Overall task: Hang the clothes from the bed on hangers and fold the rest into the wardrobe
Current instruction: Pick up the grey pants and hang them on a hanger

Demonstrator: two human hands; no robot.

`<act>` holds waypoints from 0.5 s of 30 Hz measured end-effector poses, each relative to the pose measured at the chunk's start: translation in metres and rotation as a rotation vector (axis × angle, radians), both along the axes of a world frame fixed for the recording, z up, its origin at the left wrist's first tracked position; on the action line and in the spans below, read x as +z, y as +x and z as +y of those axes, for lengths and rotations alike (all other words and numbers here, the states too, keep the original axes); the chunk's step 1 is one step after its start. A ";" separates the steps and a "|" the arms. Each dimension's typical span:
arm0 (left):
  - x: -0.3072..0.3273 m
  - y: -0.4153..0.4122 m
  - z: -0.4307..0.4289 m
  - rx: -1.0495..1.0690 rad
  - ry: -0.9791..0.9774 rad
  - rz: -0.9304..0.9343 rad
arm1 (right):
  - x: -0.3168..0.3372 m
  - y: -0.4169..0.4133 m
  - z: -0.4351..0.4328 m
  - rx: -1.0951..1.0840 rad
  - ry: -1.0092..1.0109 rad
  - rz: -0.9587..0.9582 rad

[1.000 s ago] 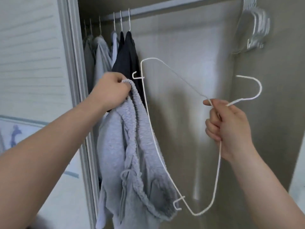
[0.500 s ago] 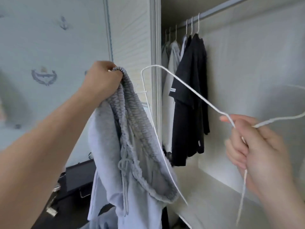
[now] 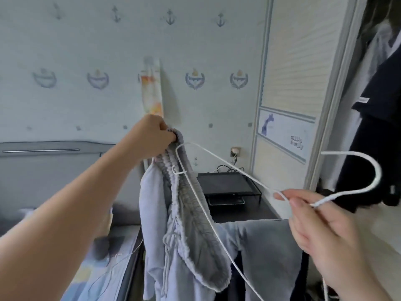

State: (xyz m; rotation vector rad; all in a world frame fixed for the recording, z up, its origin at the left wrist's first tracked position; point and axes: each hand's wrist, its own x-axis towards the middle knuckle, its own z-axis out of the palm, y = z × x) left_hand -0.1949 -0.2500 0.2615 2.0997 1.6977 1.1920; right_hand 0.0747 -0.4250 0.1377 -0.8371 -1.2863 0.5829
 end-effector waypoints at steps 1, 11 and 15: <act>-0.005 -0.023 -0.006 0.022 -0.009 0.023 | -0.005 -0.015 0.003 0.021 -0.016 -0.029; -0.063 -0.237 -0.057 0.235 -0.158 -0.015 | -0.060 -0.196 0.002 0.175 -0.117 -0.069; -0.100 -0.294 -0.074 0.301 -0.283 -0.069 | -0.078 -0.256 -0.007 0.235 -0.154 -0.088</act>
